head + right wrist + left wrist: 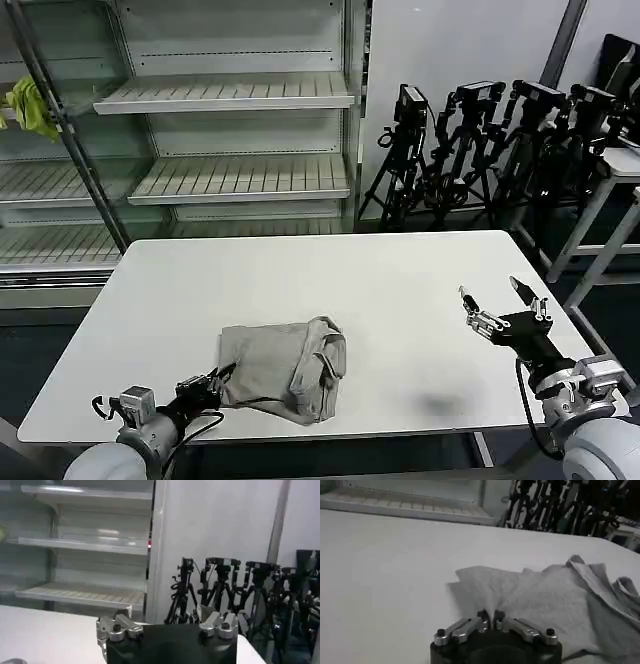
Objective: Fold and organize the clothes.
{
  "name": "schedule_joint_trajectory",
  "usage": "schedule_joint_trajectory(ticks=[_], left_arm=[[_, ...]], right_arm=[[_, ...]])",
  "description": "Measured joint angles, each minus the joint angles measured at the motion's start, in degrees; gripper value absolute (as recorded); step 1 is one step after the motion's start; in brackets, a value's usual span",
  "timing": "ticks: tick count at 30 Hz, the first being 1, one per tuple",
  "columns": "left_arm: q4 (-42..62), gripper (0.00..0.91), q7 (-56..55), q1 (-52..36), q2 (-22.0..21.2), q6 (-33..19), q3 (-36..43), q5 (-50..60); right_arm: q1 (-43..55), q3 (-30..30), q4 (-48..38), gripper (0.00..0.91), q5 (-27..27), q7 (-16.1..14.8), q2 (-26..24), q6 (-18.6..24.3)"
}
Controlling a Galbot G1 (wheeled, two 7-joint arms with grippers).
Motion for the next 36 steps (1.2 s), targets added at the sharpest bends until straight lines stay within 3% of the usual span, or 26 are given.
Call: schedule_joint_trajectory(ticks=[14,36], left_arm=[[-1.9,0.05,-0.6,1.57,3.09,0.1,-5.51,-1.92],[-0.11,0.05,-0.03,9.05,16.83,0.14,-30.7,-10.45]], right_arm=[[1.34,-0.65,-0.9,0.907,0.23,-0.41,-0.74,1.1],[3.09,-1.67,-1.71,0.907,1.05,-1.06,-1.42,2.45]])
